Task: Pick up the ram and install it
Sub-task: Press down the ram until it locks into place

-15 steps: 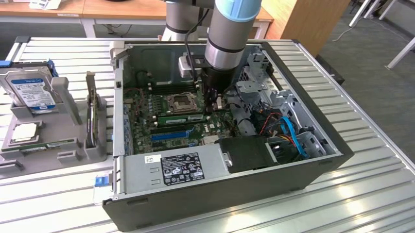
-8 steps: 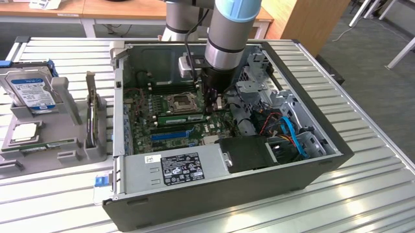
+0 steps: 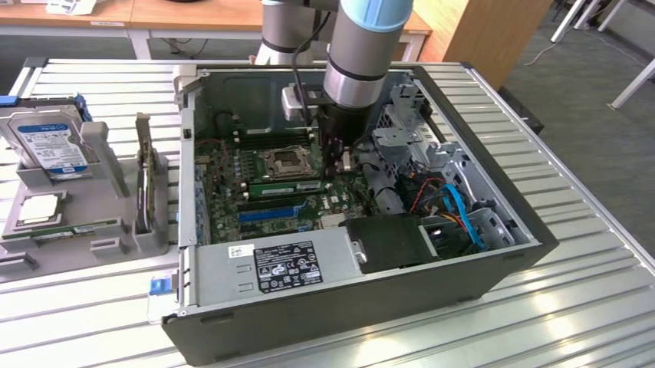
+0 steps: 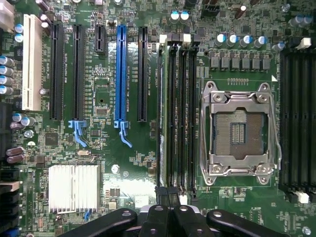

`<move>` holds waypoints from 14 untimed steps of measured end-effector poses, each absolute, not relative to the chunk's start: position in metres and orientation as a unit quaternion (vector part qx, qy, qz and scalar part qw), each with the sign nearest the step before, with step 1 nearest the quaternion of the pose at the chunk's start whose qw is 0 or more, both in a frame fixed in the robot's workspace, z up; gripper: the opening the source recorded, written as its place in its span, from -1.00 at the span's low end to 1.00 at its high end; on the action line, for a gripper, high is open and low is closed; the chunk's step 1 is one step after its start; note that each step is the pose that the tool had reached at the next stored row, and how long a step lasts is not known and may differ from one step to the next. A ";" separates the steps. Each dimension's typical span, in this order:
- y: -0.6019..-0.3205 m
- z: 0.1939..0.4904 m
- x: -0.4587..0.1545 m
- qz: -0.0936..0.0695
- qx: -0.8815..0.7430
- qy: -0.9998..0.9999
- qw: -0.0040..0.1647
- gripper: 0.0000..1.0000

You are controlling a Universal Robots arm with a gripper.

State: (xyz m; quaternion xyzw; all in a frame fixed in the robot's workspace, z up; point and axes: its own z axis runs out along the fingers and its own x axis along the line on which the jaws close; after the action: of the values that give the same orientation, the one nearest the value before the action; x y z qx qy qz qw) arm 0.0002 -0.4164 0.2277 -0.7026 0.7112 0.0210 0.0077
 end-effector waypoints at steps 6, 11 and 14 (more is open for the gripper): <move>-0.416 0.241 0.000 0.021 -0.703 0.711 0.008 -0.80; -0.416 0.250 0.000 0.021 -0.703 0.711 0.008 -0.80; -0.416 0.254 0.000 0.021 -0.703 0.711 0.008 -0.80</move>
State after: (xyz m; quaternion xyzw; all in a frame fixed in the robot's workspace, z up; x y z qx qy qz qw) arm 0.0003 -0.4165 0.2538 -0.7026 0.7112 0.0208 0.0075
